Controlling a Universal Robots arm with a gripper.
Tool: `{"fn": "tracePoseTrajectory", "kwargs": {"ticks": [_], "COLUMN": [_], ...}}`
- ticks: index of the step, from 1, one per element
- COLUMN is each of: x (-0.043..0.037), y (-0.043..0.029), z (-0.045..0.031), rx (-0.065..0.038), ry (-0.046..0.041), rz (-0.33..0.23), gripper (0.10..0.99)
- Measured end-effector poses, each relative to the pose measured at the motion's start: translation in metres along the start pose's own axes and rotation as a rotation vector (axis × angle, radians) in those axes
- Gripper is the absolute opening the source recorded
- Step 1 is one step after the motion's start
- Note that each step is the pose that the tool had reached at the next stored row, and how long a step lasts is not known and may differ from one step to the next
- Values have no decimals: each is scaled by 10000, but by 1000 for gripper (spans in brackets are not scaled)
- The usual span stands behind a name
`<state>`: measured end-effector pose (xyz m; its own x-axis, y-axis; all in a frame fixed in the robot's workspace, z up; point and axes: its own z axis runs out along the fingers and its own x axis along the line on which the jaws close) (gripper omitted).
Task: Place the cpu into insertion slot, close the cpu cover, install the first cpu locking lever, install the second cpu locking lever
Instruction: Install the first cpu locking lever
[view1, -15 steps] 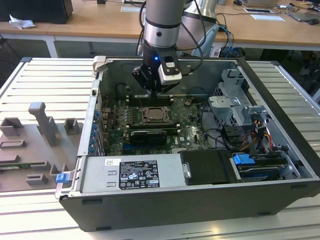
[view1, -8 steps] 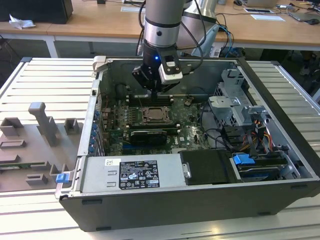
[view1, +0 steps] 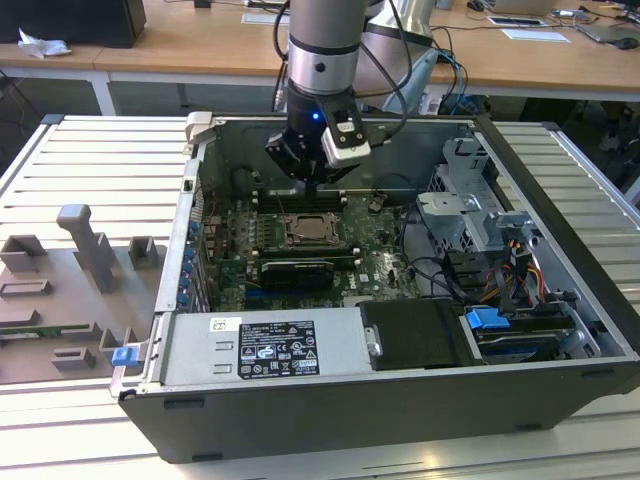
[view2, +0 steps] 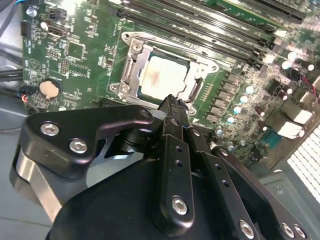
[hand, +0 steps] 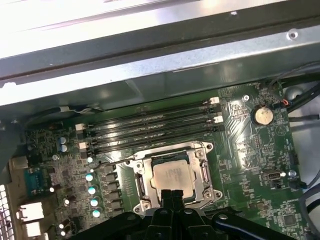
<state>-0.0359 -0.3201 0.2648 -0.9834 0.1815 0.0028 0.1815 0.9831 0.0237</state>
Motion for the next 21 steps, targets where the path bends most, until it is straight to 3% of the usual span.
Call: {"fn": "tracePoseTrajectory", "kwargs": {"ticks": [3, 5, 6, 15, 19, 21], "x": [0, 0, -1, 0, 0, 0], "y": [0, 0, 0, 1, 1, 1], "z": [2, 5, 9, 27, 4, -6], "rx": [-62, -86, -95, -143, -160, -166], "ry": [-333, -444, -458, -394, -288, -162], "rz": [-193, -368, -615, -2789, -2812, -2802], "gripper": [106, 106, 106, 106, 106, 106]}}
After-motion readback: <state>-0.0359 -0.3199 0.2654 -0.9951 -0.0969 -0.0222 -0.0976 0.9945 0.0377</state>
